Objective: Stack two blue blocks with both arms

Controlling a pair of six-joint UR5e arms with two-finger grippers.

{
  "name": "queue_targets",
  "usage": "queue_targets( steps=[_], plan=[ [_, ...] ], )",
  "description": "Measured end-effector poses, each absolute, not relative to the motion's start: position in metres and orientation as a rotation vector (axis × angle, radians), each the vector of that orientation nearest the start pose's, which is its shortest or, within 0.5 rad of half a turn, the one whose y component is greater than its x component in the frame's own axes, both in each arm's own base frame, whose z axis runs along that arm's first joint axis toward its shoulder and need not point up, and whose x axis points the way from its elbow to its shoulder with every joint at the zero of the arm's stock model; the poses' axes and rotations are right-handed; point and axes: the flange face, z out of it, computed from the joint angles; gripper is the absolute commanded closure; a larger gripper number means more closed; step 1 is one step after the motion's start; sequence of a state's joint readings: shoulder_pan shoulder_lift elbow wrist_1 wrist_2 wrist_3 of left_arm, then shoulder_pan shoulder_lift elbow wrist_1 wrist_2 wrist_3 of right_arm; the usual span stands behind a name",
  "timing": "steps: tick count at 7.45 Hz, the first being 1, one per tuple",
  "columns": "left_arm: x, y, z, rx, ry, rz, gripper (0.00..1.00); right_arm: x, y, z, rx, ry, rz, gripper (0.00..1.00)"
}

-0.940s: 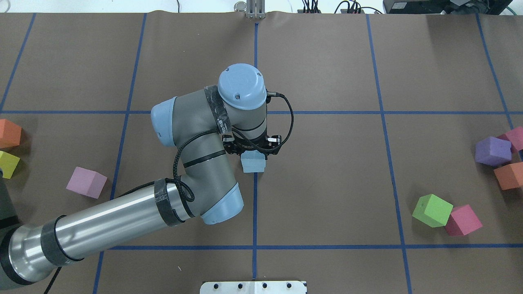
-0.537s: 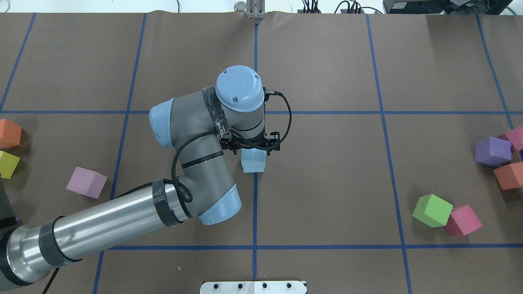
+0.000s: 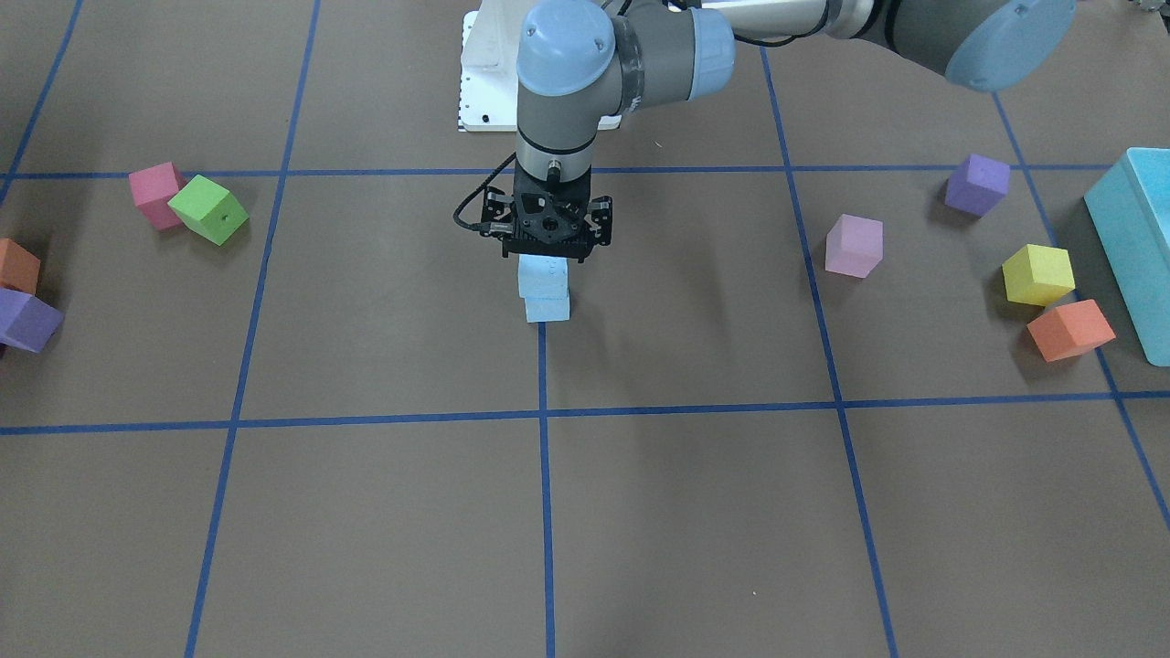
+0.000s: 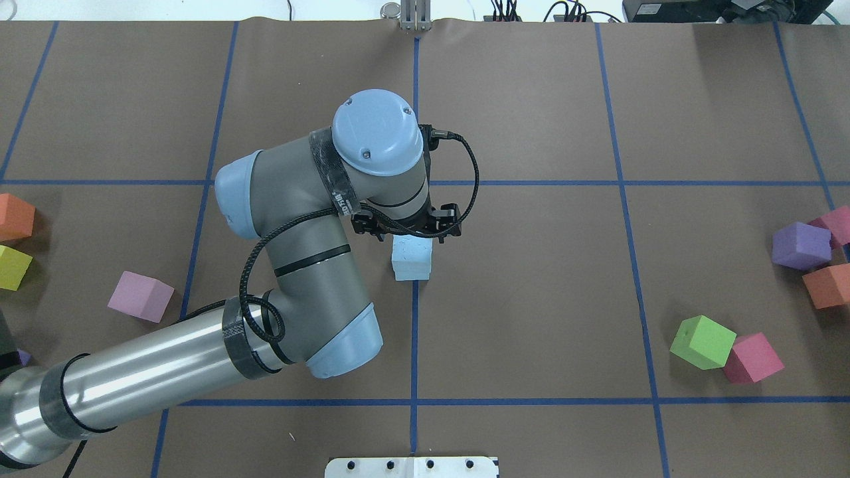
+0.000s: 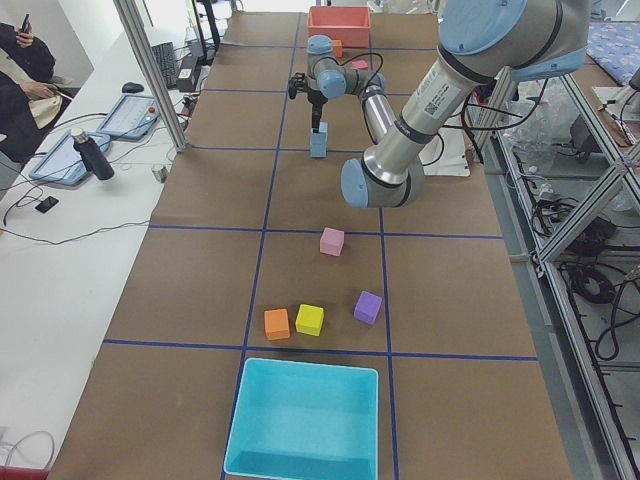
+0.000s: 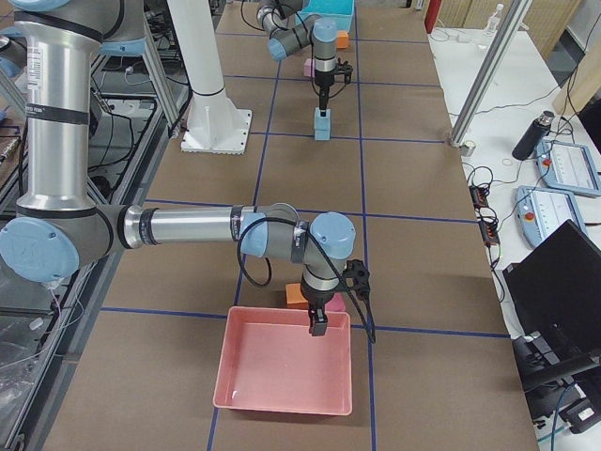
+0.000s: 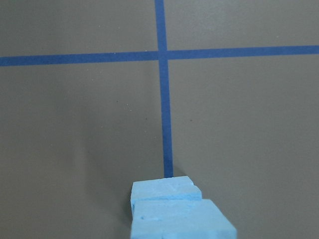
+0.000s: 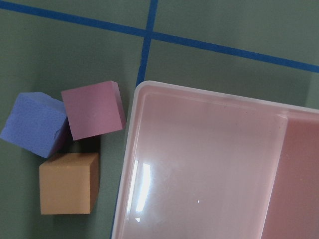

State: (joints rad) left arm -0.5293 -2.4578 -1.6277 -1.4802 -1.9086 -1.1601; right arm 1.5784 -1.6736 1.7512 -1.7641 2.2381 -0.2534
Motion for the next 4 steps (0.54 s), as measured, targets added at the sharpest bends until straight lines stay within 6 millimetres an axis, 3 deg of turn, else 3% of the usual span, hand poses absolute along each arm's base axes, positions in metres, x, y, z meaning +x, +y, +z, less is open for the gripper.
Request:
queue_targets(
  steps=[1, 2, 4],
  plan=[
    [0.528, -0.429, 0.098, 0.11, 0.91, 0.035, 0.03, 0.075, -0.437, 0.644, -0.024, -0.676, -0.198, 0.0],
    [0.503, -0.418, 0.115, 0.125, 0.914, 0.052, 0.03, 0.075, -0.437, 0.646, -0.027, -0.676, -0.197, 0.0],
    [0.438, -0.407, 0.17, 0.201, 0.888, 0.152, 0.03, 0.075, -0.436, 0.649, -0.039, -0.676, -0.179, 0.0]
  ],
)
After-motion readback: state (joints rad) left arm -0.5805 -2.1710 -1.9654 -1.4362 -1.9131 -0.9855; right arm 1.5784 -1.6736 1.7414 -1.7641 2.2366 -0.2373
